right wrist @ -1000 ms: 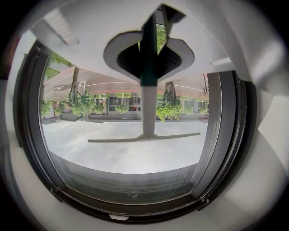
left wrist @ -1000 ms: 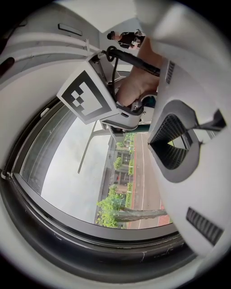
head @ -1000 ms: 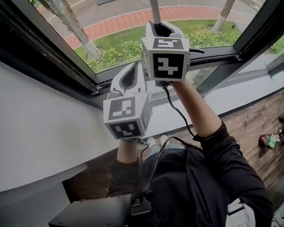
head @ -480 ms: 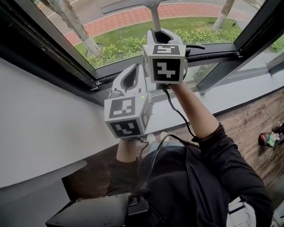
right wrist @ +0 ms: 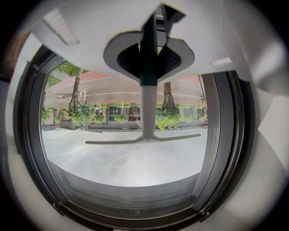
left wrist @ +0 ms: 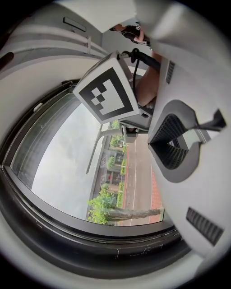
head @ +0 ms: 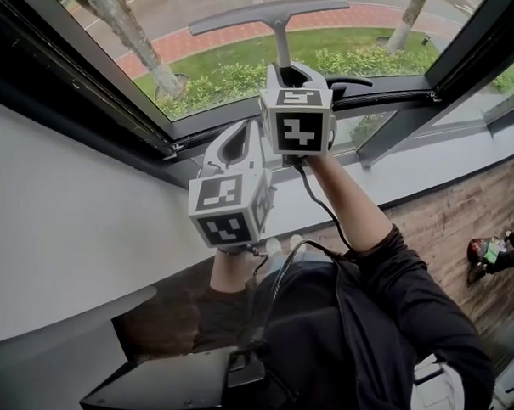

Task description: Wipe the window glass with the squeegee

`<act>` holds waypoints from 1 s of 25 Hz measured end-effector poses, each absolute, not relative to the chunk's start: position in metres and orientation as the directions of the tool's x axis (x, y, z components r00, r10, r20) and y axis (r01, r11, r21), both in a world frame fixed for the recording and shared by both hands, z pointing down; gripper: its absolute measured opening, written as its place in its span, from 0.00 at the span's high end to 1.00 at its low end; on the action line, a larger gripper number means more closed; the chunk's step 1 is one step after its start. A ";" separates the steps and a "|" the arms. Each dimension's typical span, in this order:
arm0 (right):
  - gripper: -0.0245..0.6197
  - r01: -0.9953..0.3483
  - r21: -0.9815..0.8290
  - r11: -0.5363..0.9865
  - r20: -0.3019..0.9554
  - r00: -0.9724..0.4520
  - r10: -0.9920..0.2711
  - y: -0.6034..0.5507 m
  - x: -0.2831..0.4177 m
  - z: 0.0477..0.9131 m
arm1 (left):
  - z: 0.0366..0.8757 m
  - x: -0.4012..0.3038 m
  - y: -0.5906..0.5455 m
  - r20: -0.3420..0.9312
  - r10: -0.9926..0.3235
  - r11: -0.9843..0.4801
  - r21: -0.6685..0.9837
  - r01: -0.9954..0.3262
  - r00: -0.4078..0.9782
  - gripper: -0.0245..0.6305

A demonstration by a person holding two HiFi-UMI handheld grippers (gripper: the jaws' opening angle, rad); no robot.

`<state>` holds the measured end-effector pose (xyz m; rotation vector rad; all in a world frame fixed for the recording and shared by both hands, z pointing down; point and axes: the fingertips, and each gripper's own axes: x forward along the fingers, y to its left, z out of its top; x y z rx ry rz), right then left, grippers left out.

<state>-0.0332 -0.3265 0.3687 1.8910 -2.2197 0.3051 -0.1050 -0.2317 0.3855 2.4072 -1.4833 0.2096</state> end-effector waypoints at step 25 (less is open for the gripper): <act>0.86 -0.987 -0.047 0.157 0.364 -0.163 -0.917 -0.317 -0.032 0.414 | 0.410 -0.100 -0.223 0.333 -0.822 -0.415 0.202 -0.887 0.461 0.96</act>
